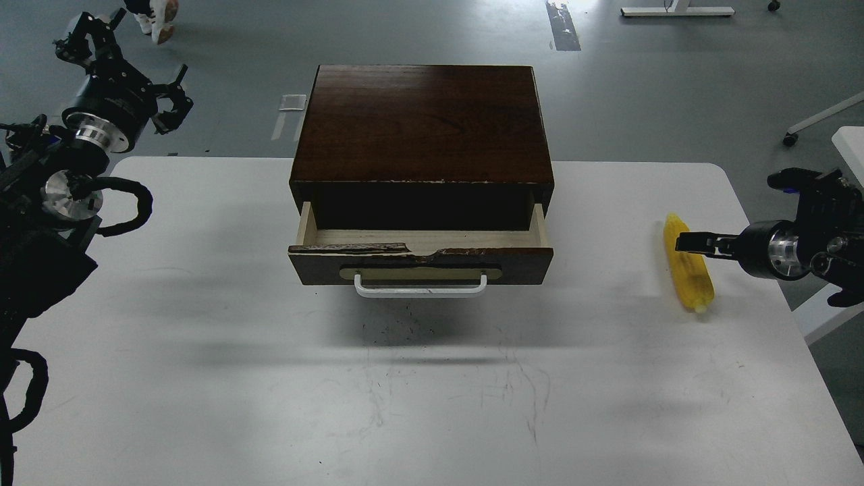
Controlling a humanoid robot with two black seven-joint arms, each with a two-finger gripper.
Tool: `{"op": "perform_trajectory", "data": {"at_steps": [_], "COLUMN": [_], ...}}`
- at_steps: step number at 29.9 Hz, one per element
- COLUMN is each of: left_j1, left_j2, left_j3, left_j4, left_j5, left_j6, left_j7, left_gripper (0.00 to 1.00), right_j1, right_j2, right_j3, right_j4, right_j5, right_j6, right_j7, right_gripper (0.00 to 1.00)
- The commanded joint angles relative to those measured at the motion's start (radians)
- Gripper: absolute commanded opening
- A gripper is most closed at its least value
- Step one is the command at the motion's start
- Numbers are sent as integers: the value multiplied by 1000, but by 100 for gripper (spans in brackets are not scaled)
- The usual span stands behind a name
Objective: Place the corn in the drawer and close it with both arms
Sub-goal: 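Reach the right gripper to the yellow corn cob and grasp it, then lift the corn with the right gripper and swing it over the box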
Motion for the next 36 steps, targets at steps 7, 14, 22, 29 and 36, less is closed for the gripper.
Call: {"op": "perform_trajectory", "data": {"at_steps": [7,14,22,29,36], "left_j1": [6,6,6,0,0], "left_j2": [2,11,14,15,19], "left_j3": [1,-1,-1,-1,-1], "left_j4": [0,0,0,0,0], "left_j5": [-1,-1,-1,-1,-1], "left_j6": [0,0,0,0,0], "left_j7": [0,-1,-1,-1,-1], "left_gripper": [98,98,98,98,98], "right_j1": [-43,-54,-56,-71,-80], "right_j2": [50,82,100,99,93], "right_j3": [11,17,17,12,14], "right_j4": [-68,-84,-98,-97,-101], "right_j5": [0,0,3,2,2], "right_j6": [-11,-26,-24,-21,-24], "right_j7": [8,13,13,11,8], "right_gripper": [86,80,74,55,19]}}
